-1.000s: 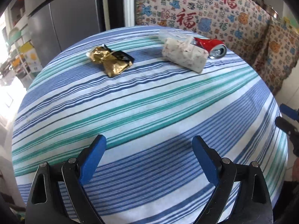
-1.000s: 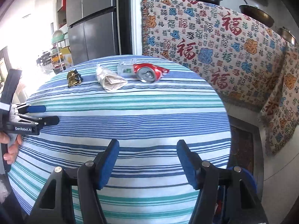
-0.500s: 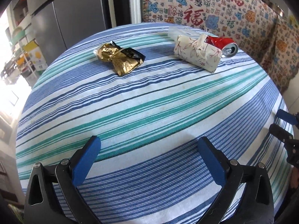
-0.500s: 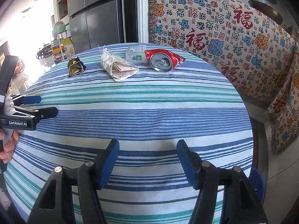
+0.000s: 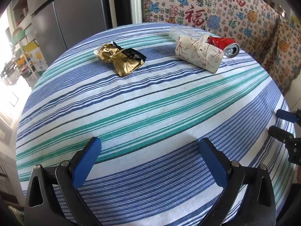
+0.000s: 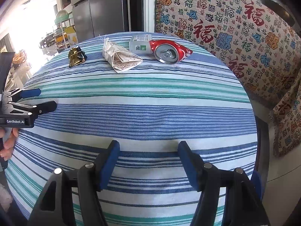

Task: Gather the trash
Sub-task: 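Grasp the floral paper bundle with the right gripper and lift it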

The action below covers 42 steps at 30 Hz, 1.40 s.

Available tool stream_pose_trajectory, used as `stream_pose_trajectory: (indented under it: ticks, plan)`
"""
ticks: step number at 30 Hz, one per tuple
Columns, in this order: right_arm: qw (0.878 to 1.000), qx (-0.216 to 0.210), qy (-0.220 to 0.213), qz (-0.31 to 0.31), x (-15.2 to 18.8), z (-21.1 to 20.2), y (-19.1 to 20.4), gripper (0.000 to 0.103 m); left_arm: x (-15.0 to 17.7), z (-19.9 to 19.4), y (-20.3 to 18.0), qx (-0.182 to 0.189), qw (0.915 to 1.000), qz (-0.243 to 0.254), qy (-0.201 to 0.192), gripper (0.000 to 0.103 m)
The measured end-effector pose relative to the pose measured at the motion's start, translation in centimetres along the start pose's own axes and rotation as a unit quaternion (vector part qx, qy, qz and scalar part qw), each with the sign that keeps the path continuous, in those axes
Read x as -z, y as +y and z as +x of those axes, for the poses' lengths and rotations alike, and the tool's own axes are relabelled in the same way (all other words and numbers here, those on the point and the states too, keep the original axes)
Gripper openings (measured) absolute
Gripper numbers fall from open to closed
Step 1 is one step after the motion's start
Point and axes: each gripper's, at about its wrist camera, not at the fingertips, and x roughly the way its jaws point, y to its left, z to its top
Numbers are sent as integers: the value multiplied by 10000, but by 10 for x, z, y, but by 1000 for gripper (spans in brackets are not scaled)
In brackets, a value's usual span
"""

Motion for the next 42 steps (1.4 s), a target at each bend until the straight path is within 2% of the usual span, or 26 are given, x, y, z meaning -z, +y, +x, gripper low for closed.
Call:
stream_pose_trajectory:
  ticks: [4,6,12,18,24,25,27,31,34,39,42]
  plan:
    - [9979,-365,39,-528,-19,15,9,72,0,0,0,-1,10000,-1,2,103]
    - [9963,-515,47,-682,-32,27,12,78,0,-1,0,-2,10000,-1,2,103]
    - [9957,-576,-1,-731,-77,68,17,95,1,-1,0,-4,10000,-5,2,103]
    - [9965,-506,-69,-654,-117,100,28,99,1,-1,-1,-8,10000,-10,1,103]
    - [9979,-404,-46,-513,-136,111,29,100,1,0,0,1,10000,-18,4,103]
    - [9974,-450,-86,-559,-136,109,31,99,2,0,0,2,10000,-18,4,103]
    - [9965,-506,-215,-632,-133,102,36,72,2,0,0,1,10000,-18,5,103]
    - [9972,-358,-265,-601,-116,88,44,68,2,0,-1,0,10000,-23,5,103]
    - [9981,-71,-298,-533,-94,72,51,67,2,-1,-1,1,10000,-26,4,103]
    - [9984,498,-262,58,-47,37,48,67,2,-2,1,32,10000,-39,4,103]
    - [9975,511,-252,416,-28,24,47,67,0,-1,5,14,9999,-119,12,103]
